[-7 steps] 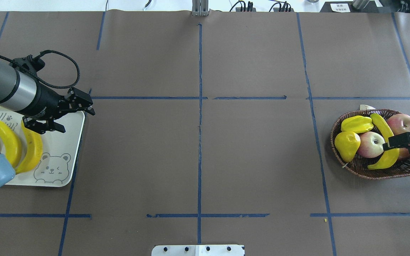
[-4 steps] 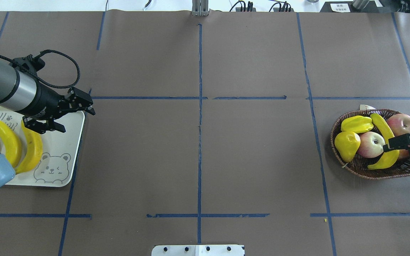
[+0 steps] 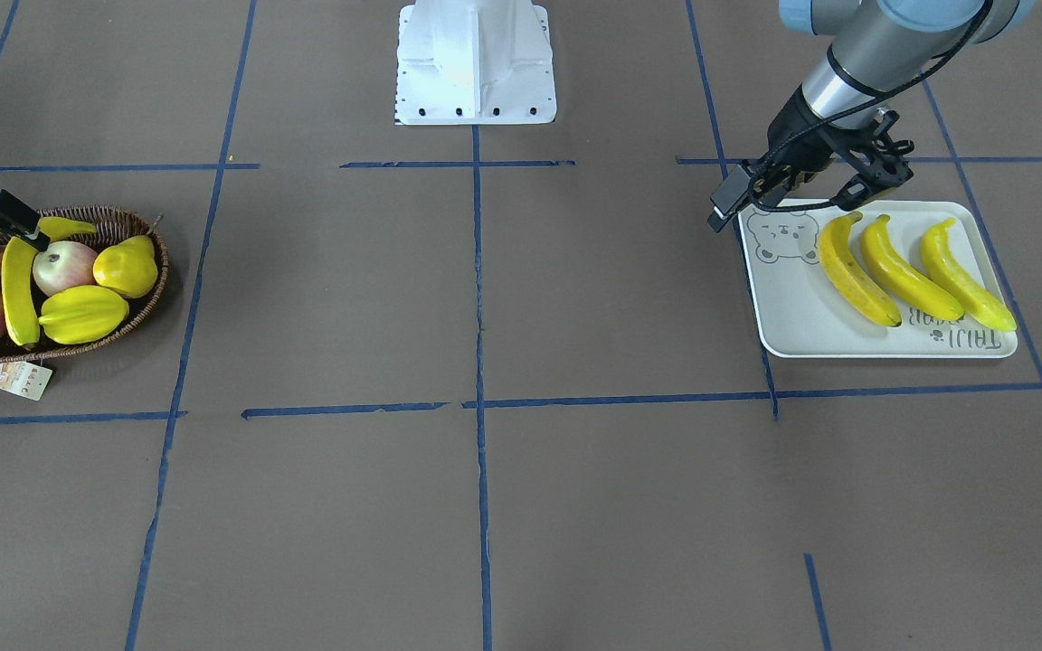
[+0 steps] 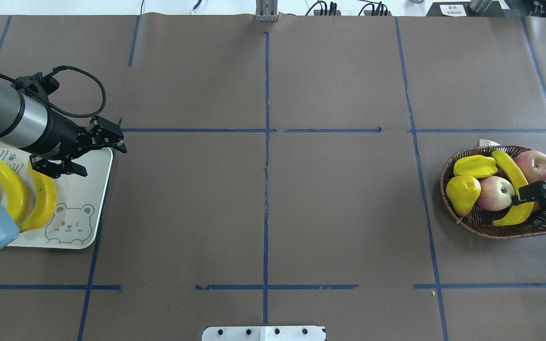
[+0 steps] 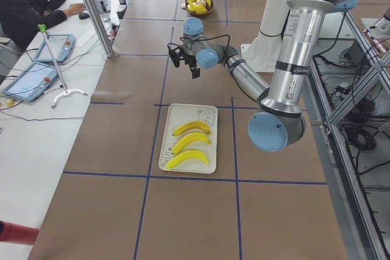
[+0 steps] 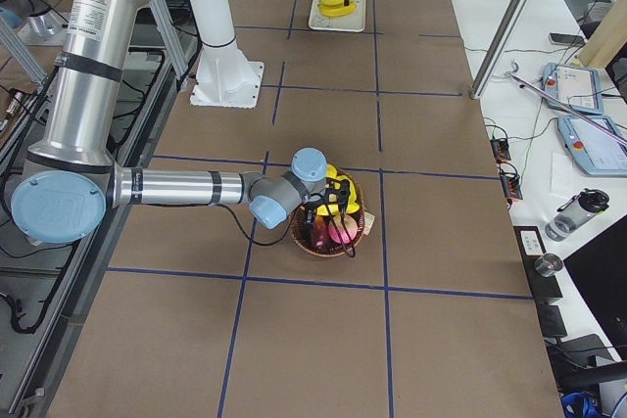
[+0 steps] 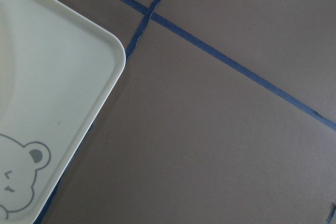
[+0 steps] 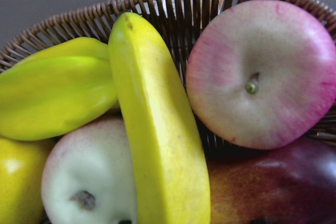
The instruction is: Transfer all bananas from basket to plate
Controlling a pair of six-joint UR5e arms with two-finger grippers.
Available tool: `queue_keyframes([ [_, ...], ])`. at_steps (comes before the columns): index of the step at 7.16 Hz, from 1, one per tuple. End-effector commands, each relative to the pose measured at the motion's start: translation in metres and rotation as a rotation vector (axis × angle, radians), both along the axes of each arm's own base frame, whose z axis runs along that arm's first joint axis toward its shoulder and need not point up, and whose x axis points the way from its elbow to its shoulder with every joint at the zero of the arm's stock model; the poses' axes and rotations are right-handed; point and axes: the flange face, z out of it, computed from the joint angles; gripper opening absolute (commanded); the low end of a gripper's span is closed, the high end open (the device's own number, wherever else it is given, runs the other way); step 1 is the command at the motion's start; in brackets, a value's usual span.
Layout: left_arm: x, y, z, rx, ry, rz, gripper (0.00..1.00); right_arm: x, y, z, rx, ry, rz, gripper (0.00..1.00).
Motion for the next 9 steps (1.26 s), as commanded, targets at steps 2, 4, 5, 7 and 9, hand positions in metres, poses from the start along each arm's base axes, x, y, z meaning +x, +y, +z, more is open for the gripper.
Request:
queue_keyframes([
  [2,0.0,0.001,0.001,-0.002,-0.001,0.001,1.0,-0.007,-0.002,-0.016,-0.009,-0.072,-0.049,0.01],
  [4,0.0,0.0,0.001,0.0,-0.001,0.0,1.0,-0.002,-0.003,-0.019,0.011,-0.085,-0.041,0.0],
  [5,0.0,0.0,0.0,-0.001,0.0,0.001,1.0,0.013,-0.004,-0.022,0.034,-0.105,-0.013,0.0],
  [7,0.001,0.0,0.001,-0.002,-0.001,0.003,1.0,0.064,-0.012,-0.036,0.118,-0.17,0.085,0.0],
  [9,0.009,0.004,-0.004,0.004,0.005,0.016,1.0,0.101,-0.022,-0.079,0.164,-0.298,0.089,0.0],
])
